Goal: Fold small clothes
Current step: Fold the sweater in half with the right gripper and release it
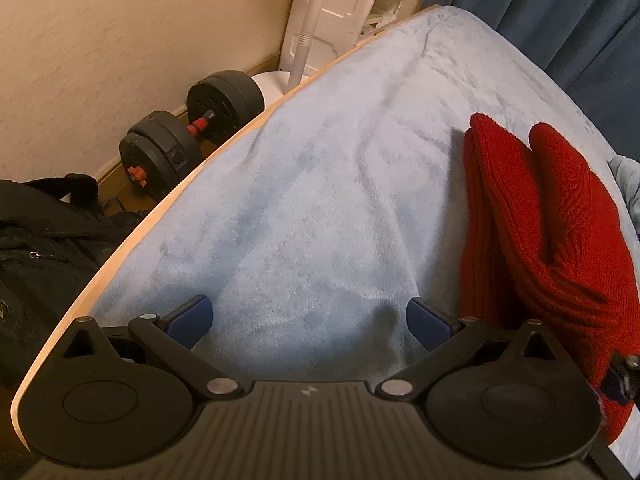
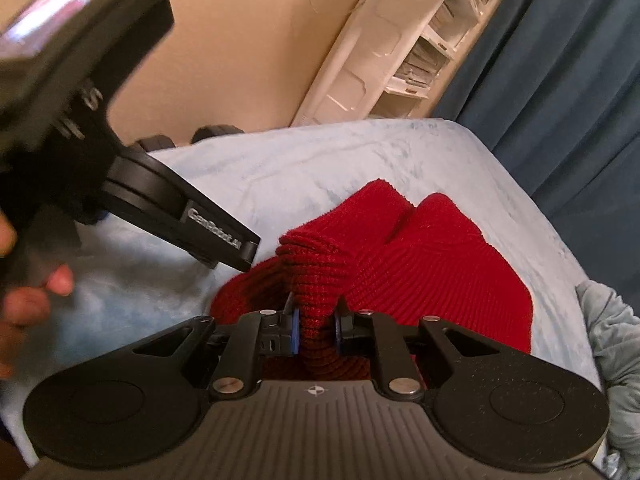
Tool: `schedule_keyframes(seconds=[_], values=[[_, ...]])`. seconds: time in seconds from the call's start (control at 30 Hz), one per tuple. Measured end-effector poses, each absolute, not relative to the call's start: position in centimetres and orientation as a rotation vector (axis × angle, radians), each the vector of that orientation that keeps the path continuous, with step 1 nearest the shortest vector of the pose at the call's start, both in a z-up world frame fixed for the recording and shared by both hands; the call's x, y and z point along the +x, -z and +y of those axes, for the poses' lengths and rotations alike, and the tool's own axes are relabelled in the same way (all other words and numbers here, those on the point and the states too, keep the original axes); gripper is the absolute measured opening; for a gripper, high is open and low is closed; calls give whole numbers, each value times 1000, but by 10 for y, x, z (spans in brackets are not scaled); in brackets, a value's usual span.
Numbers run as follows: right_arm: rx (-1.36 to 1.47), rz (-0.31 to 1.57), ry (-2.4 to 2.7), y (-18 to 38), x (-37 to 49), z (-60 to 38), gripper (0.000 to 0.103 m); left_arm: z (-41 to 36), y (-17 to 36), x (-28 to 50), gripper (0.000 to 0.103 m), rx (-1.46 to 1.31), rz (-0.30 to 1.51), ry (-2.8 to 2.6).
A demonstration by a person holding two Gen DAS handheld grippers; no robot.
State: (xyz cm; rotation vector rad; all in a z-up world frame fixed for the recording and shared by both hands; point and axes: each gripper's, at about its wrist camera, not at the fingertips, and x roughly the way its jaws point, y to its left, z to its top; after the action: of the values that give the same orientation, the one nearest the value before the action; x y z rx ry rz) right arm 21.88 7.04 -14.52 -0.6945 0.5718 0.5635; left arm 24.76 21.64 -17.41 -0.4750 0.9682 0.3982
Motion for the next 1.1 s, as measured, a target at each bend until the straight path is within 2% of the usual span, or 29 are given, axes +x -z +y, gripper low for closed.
schedule_keyframes(seconds=[0.23, 0.3, 0.37, 0.47, 0.5, 0.6, 0.7, 0.8, 0.9, 0.93, 1.0, 1.1], values=[[-661, 558, -602, 136, 220, 75, 15, 217, 174, 248, 103, -475, 967, -403], [-690, 567, -608, 146, 222, 78, 18, 217, 174, 248, 103, -482, 963, -405], [-688, 599, -627, 156, 229, 80, 30, 220, 170, 245, 103, -510, 933, -396], [-524, 682, -678, 145, 238, 69, 47, 224, 158, 237, 103, -562, 839, -352], [-468, 710, -704, 138, 237, 63, 48, 225, 152, 234, 103, -577, 790, -325], [-308, 737, -751, 109, 232, 40, 43, 217, 132, 222, 103, -575, 646, -218], [-231, 650, -620, 89, 225, 8, 43, 199, 124, 221, 103, -508, 610, -113], [-230, 632, -442, 94, 232, -13, 43, 176, 128, 231, 103, -415, 673, -39], [-309, 799, -386, 128, 250, -14, 42, 164, 151, 247, 103, -274, 834, -146], [-338, 873, -415, 142, 254, -12, 42, 169, 157, 249, 103, -312, 872, -147], [-440, 862, -433, 156, 242, -1, 46, 181, 162, 246, 103, -418, 882, -138], [-377, 871, -501, 141, 228, -3, 43, 180, 154, 235, 103, -409, 854, -133]])
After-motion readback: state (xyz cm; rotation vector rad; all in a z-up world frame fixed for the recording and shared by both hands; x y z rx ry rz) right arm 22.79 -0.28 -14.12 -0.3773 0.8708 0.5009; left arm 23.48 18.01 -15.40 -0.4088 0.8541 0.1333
